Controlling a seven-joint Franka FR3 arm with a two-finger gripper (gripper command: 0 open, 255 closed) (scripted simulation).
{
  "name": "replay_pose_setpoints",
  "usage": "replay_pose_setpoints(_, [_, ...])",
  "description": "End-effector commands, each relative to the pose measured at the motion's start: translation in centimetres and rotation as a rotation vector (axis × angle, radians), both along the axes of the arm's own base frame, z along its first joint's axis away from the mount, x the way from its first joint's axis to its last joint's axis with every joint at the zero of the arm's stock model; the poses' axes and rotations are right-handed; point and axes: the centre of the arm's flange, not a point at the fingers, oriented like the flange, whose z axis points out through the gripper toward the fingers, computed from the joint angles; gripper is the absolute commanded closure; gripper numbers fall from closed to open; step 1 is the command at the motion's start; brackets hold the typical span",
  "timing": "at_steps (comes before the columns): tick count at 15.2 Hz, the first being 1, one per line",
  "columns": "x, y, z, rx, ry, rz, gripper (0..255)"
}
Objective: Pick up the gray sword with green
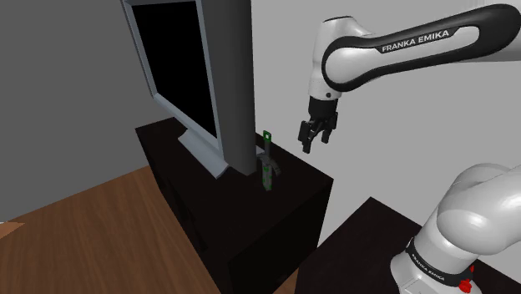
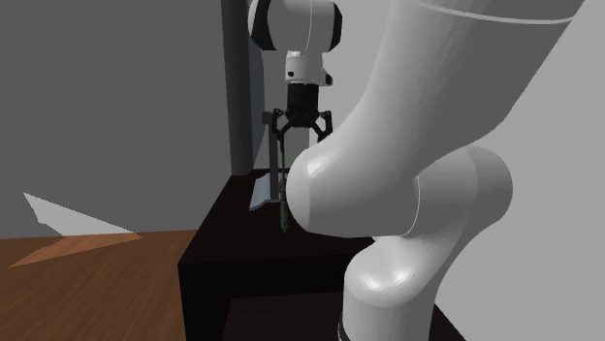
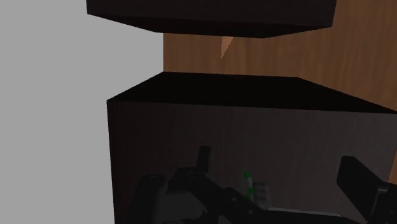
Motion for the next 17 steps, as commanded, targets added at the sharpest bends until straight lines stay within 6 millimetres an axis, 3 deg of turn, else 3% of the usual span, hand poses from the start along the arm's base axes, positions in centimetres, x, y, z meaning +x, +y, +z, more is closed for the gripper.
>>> replay_pose_setpoints(1, [2.0,0.5,-1.6,0.001,-0.02,-0.002,0])
replay_pose_setpoints(12, [12.2,3.8,-9.8,0.001,-0.11,-0.01,0])
replay_pose_setpoints(17, [12.5,3.9,-12.1,0.001,-0.113,-0.01,0])
